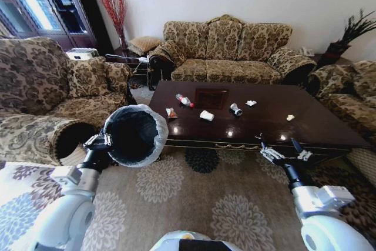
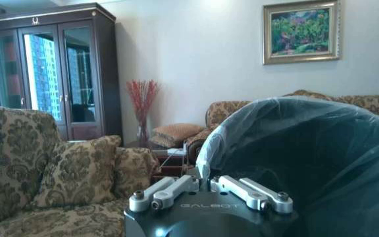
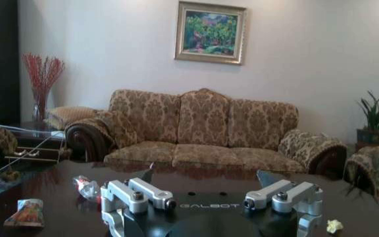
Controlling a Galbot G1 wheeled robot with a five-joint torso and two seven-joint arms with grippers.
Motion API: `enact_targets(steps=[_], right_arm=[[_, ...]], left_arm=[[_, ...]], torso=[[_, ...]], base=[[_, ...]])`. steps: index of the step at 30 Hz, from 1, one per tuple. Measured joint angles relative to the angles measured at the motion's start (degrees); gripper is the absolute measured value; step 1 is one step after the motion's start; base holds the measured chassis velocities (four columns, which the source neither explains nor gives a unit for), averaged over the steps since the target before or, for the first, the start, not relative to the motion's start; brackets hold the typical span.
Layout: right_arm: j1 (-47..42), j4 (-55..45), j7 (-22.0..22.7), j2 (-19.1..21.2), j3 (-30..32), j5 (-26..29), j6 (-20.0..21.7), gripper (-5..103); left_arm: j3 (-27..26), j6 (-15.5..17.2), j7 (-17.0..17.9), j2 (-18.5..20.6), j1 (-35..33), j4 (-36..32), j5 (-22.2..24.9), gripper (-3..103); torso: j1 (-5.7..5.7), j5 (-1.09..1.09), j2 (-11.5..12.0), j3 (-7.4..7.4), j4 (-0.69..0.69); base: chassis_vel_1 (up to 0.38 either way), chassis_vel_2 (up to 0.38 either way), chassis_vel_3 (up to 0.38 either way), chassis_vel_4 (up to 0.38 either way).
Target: Move to the front of the table and place the trash on the table into the trash bin.
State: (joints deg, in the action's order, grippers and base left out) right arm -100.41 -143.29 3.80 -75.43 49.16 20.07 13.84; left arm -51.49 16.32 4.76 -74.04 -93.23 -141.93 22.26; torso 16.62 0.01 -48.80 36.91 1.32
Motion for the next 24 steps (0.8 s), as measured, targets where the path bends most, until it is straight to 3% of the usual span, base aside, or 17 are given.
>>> enact_targets(steps=[19, 24], right_arm=[[0.5, 0.02, -1.64, 1.21, -0.01, -1.26, 0.08, 100], [-0.1, 0.78, -5.34, 0.15, -0.15, -3.53, -0.5, 100]], left_arm=[[1.65, -1.26, -1.22, -1.25, 0.55, 1.85, -3.19, 1], [1.92, -1.3, -1.83, -1.39, 0.5, 1.82, -4.3, 1]], torso=[[-0.01, 0.0, 0.01, -0.01, 0.03], [-0.01, -0.01, 0.01, 0.0, -0.02]], base=[[0.031, 0.076, 0.074, 0.044], [0.011, 0.016, 0.015, 0.01]])
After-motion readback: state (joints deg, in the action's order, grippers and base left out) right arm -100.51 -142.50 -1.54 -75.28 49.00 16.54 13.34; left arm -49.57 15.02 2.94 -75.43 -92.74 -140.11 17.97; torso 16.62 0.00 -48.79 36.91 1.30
